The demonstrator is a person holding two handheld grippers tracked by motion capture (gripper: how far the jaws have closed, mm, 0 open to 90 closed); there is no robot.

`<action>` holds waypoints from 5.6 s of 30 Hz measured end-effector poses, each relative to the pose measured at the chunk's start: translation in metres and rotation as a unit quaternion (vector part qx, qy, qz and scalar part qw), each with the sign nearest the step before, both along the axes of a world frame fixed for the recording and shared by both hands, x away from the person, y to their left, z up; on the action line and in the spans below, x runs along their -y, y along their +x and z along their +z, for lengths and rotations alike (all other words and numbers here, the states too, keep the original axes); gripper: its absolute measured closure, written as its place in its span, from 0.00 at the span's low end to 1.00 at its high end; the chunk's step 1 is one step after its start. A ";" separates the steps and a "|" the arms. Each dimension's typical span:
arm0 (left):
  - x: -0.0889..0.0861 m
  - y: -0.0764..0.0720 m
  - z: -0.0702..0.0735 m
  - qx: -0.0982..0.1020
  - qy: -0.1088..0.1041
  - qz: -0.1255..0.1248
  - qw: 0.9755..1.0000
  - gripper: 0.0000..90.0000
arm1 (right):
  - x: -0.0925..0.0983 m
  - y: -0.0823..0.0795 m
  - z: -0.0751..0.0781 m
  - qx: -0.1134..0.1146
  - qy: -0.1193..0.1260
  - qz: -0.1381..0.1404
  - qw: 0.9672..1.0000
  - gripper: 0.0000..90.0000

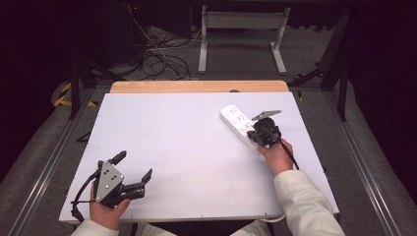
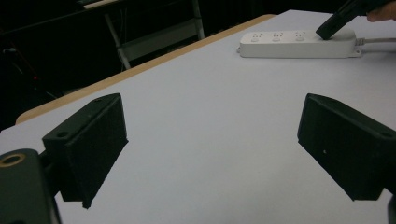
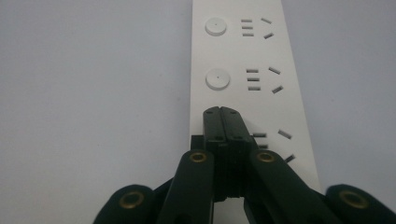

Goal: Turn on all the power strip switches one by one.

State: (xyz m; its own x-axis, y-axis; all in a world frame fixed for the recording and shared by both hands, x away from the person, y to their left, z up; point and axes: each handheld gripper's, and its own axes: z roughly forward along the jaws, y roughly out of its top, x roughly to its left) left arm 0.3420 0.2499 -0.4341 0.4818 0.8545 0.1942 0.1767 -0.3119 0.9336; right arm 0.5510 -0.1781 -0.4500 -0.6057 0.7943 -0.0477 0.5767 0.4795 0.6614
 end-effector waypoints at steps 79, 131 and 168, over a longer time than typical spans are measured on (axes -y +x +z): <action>-0.001 0.000 0.000 0.000 -0.002 0.001 1.000 0.09 | -0.025 0.031 0.002 0.012 0.001 0.010 1.000 1.00; -0.002 0.001 0.000 -0.001 -0.002 0.000 1.000 0.09 | -0.039 0.019 0.052 0.049 0.056 0.030 0.997 1.00; -0.004 0.002 -0.001 -0.004 0.000 0.004 1.000 0.10 | -0.050 0.062 0.012 0.017 0.015 -0.002 1.000 1.00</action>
